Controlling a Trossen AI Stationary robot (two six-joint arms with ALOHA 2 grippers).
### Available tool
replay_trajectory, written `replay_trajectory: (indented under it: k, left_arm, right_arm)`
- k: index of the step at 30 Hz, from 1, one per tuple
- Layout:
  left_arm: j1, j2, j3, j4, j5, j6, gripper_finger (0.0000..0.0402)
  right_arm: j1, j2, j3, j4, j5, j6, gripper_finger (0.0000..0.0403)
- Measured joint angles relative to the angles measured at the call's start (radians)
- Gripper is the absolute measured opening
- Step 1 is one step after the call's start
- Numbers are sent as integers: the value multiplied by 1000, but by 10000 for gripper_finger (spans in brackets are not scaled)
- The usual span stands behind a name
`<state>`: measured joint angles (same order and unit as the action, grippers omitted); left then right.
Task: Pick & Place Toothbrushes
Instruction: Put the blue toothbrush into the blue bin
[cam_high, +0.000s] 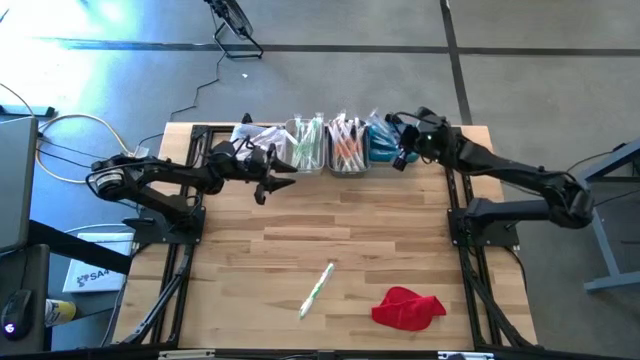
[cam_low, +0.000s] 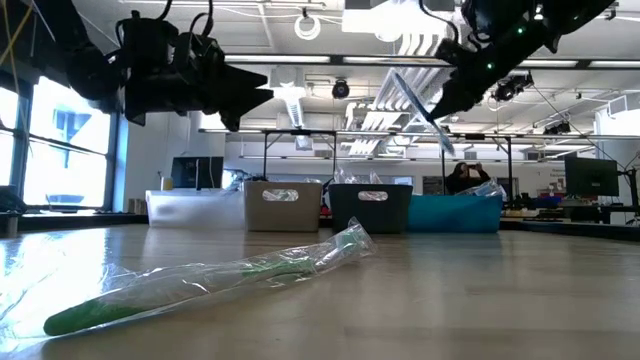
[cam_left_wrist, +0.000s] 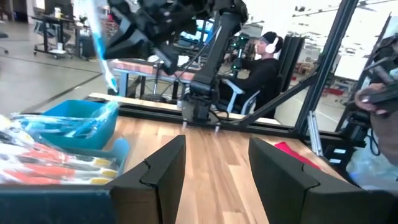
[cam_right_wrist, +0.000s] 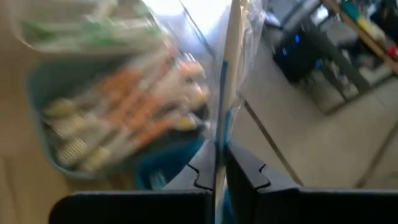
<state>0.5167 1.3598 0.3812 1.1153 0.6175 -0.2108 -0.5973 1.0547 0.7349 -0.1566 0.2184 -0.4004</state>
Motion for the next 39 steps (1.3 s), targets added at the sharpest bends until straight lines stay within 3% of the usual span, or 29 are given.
replay_trajectory:
  k: [8,22,30,39]
  left_arm:
    - [-25,0,-3,17,1,-4,173]
    - [-34,0,-4,21,0,-4,173]
    - [-34,0,-4,20,0,-8,173]
    - [-34,0,-4,20,0,-8,173]
  right_arm:
    - [-96,118,0,-27,4,-58,9]
    - [-164,371,0,82,97,-380,9]
    - [-172,409,0,77,106,-472,9]
    - [-171,409,0,45,193,-574,9]
